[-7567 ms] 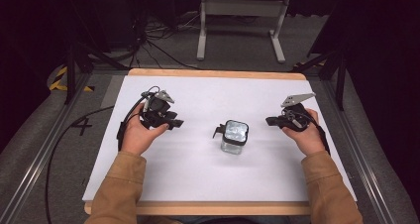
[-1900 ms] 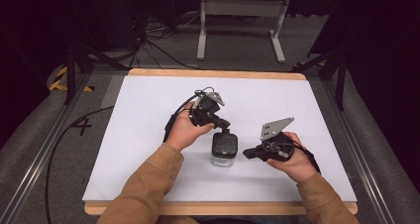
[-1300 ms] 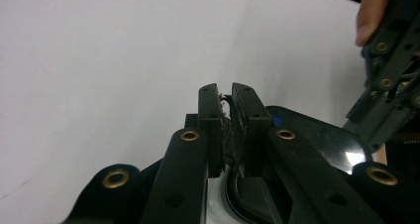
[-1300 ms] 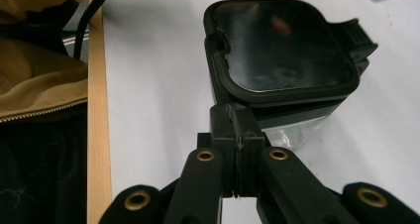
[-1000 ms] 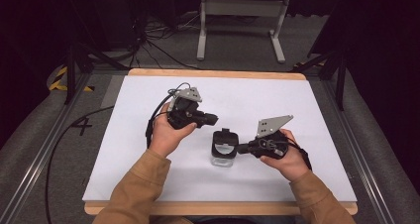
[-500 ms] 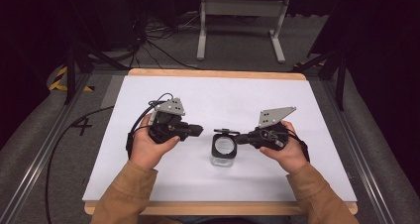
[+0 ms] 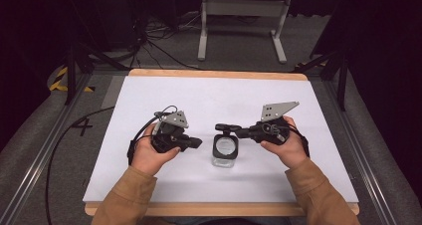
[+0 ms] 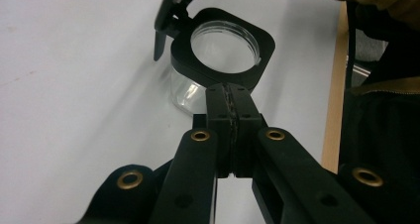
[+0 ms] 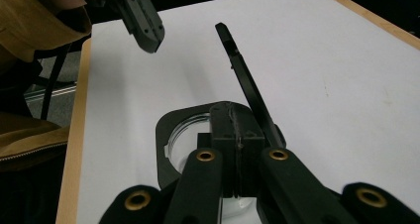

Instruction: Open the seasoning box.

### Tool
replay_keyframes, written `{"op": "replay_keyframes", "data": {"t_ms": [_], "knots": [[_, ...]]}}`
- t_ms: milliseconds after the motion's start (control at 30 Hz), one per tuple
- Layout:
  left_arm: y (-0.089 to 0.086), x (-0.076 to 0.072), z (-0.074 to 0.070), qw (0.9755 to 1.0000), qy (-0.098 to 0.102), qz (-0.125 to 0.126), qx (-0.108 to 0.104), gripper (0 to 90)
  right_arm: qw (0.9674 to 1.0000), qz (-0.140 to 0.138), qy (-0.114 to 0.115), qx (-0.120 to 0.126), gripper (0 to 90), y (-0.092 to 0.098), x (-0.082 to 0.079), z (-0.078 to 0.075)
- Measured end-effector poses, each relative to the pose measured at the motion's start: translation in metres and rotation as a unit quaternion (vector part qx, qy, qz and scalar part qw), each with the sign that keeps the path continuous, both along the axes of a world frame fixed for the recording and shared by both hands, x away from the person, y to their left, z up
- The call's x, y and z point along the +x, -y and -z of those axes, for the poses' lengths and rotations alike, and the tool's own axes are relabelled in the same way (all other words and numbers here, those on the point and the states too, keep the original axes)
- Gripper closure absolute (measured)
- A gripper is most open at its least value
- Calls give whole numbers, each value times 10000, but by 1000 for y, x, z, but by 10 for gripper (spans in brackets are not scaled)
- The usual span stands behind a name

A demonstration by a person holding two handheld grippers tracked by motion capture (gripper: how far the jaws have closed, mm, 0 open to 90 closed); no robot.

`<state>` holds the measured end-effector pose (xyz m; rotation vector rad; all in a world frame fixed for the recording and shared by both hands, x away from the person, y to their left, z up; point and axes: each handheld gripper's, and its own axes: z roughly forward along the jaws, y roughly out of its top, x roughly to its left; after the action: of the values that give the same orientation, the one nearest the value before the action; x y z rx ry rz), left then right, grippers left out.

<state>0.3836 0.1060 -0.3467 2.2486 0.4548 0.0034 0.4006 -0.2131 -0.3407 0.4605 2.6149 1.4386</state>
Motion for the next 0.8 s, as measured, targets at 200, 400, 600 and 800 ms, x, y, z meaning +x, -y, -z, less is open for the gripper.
{"op": "replay_keyframes", "data": {"t_ms": [200,400,600,800], "knots": [[7,-2,17,9999,-53,141,-16,898,10000,39,31,40,900,1,2,-1],[15,-3,46,9996,-155,238,53,900,9999,106,68,76,900,2,2,-2],[25,0,60,9998,-130,171,16,900,9998,166,127,80,900,3,2,-2],[27,3,68,9995,-180,209,-147,900,9996,238,150,76,900,2,4,0]]}}
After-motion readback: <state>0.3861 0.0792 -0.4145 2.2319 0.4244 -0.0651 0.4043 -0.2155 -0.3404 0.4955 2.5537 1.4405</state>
